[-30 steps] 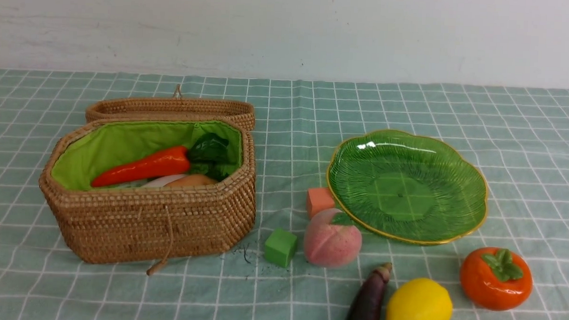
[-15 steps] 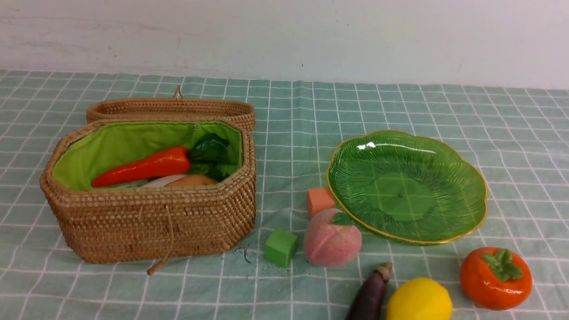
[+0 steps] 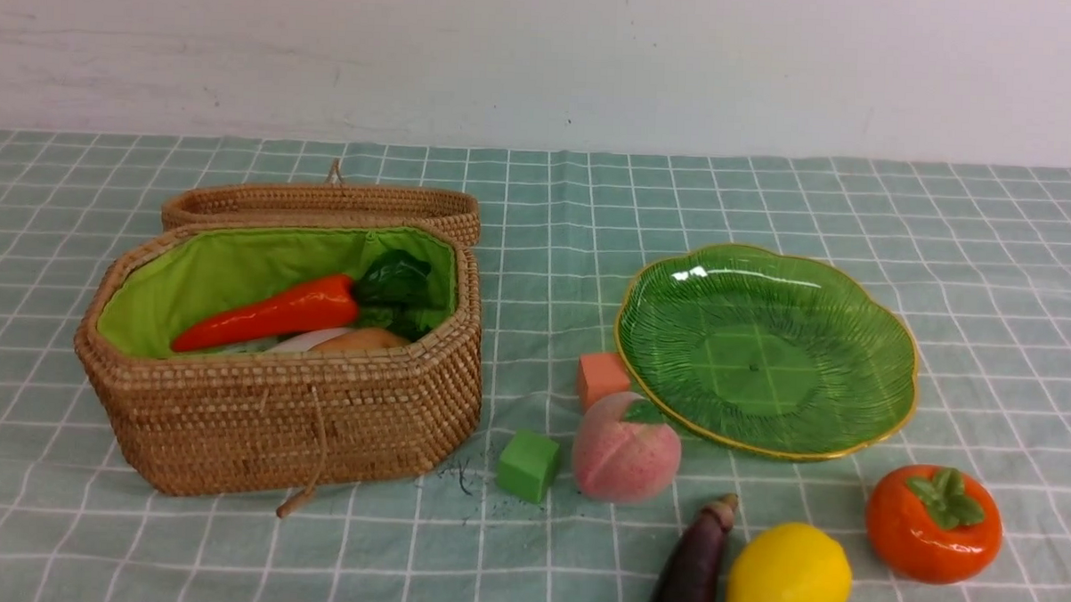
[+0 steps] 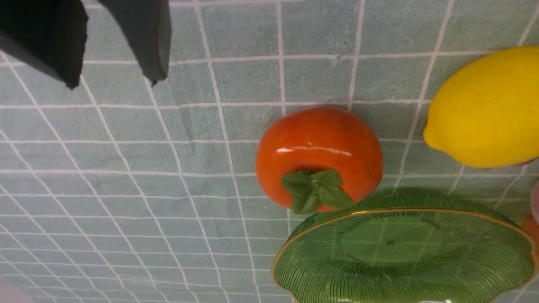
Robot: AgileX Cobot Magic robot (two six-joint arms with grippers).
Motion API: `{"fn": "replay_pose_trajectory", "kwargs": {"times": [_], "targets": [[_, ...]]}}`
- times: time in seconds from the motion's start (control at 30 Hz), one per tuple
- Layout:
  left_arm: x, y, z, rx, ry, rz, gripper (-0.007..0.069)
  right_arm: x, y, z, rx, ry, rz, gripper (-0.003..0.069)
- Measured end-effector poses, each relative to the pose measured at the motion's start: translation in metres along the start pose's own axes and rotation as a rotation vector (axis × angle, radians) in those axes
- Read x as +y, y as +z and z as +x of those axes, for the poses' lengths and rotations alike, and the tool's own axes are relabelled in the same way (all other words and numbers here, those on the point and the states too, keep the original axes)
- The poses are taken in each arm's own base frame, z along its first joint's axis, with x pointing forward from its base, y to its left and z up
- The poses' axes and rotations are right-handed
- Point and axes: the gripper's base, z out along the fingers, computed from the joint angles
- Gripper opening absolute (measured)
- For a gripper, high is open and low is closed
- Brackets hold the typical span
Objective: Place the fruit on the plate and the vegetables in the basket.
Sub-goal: Grab a tomato with your right arm and place it on the plate on the right.
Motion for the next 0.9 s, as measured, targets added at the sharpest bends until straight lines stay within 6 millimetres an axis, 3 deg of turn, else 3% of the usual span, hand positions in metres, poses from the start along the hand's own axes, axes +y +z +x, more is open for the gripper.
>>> {"fn": "replay_pose_trajectory", "kwargs": {"times": [0.67, 0.9], "targets": [[0.0, 0.0, 0.0, 0.0, 0.0, 0.0, 0.0011, 0.0, 0.0, 0.0, -0.005, -0.003, 0.001, 0.0241], [0.0, 0.0, 0.0, 0.0, 0.0, 0.0, 0.0011, 0.002, -0.001, -0.016, -0.202, -0.005, -0.016, 0.0242]]}}
